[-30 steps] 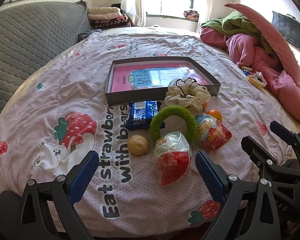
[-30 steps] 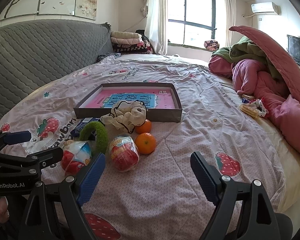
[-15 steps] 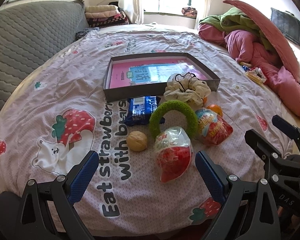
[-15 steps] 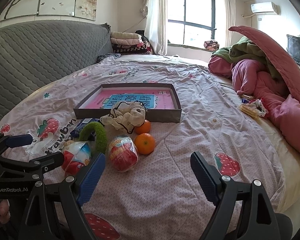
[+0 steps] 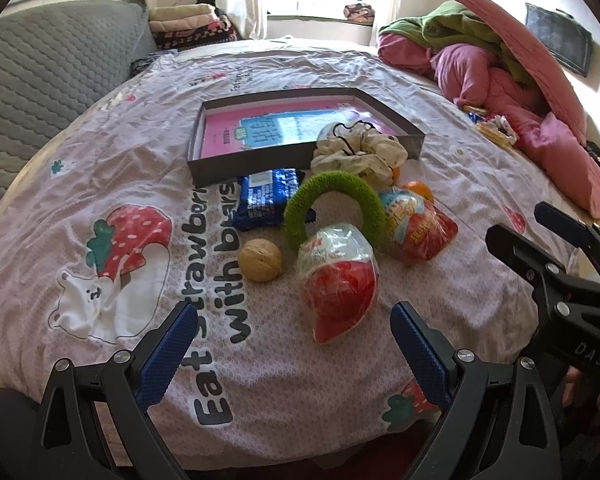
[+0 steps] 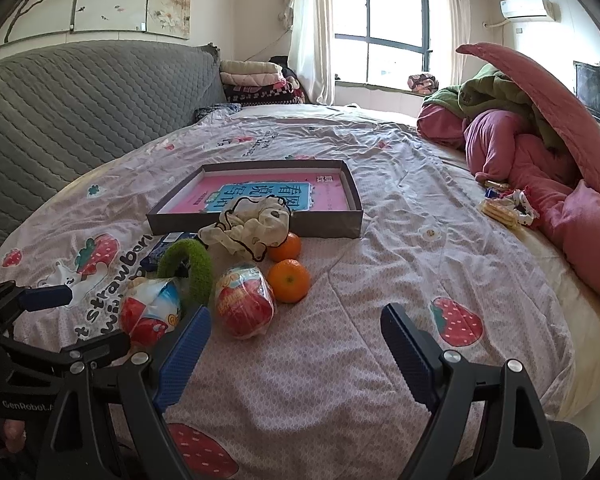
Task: Organize objects
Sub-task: 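Reach both grippers to a bagged red apple each and close on them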
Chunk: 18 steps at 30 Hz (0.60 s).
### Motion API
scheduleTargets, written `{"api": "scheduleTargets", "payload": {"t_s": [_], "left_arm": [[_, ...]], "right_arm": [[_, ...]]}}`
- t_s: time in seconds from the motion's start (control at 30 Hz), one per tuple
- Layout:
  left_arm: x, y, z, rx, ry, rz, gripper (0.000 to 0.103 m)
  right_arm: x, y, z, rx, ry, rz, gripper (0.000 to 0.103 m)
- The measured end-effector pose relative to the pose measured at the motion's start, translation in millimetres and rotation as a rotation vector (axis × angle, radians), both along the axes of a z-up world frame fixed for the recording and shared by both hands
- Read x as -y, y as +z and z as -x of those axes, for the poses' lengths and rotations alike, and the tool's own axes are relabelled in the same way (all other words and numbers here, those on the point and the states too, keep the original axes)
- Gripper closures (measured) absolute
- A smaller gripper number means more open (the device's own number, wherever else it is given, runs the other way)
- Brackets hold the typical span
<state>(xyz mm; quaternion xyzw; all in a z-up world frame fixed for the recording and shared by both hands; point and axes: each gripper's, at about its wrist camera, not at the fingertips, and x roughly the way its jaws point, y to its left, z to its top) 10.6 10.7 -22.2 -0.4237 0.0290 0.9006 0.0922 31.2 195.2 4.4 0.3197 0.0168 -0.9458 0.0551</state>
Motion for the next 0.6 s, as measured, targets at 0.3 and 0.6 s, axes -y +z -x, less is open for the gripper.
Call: {"api": "scheduleTargets", "payload": {"t_s": [0.3, 0.6], "left_arm": [[-4, -6, -2, -0.01, -0.027, 0.017, 0.006], [-12, -12, 3, -0.011, -0.024, 0.043, 0.006]], "right_arm": [[-3, -8, 8, 0.053, 0.029, 0.036, 0.017], [-6, -23, 32, 0.141, 0.055, 0.092, 0.017]]}}
